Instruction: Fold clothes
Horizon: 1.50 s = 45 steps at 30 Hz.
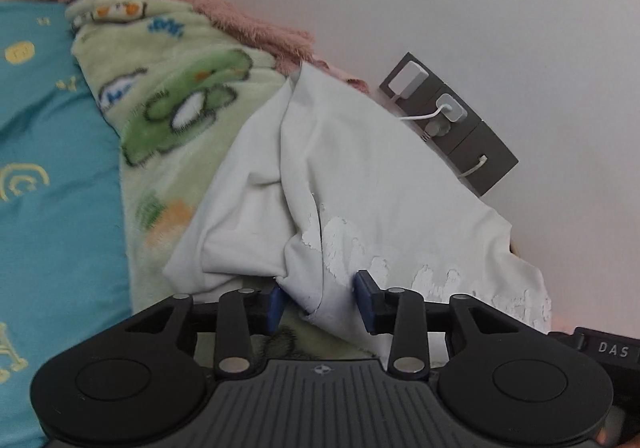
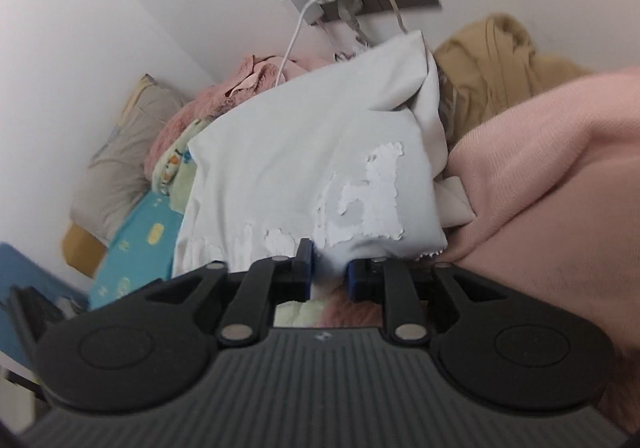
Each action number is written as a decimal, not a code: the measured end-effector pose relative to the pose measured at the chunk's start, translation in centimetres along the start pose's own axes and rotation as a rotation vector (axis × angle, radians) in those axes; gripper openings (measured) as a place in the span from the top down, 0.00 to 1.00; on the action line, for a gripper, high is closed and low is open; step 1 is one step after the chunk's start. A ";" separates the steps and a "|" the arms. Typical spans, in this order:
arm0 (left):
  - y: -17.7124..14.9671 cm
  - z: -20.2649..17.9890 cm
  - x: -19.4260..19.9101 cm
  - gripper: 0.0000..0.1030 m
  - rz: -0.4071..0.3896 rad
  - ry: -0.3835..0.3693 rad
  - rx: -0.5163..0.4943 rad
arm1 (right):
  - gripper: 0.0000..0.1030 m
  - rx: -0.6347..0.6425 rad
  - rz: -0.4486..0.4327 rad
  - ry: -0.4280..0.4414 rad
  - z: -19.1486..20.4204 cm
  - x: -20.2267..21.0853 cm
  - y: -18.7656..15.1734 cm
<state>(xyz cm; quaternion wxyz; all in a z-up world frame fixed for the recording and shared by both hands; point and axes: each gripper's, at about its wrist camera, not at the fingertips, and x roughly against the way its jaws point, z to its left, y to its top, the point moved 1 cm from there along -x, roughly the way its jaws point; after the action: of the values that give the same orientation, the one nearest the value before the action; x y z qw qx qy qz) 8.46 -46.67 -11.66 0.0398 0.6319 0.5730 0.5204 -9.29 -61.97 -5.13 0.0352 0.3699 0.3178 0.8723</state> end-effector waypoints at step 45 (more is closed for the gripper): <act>-16.3 -12.0 39.3 0.00 -0.561 0.302 -0.386 | 0.17 0.569 -0.472 0.076 10.8 28.3 -16.6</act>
<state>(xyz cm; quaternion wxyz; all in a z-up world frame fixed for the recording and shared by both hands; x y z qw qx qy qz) -18.89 -17.56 7.27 0.2142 0.3472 0.6146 0.6751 -25.40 -34.66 8.52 0.1194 0.2488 0.6251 0.7301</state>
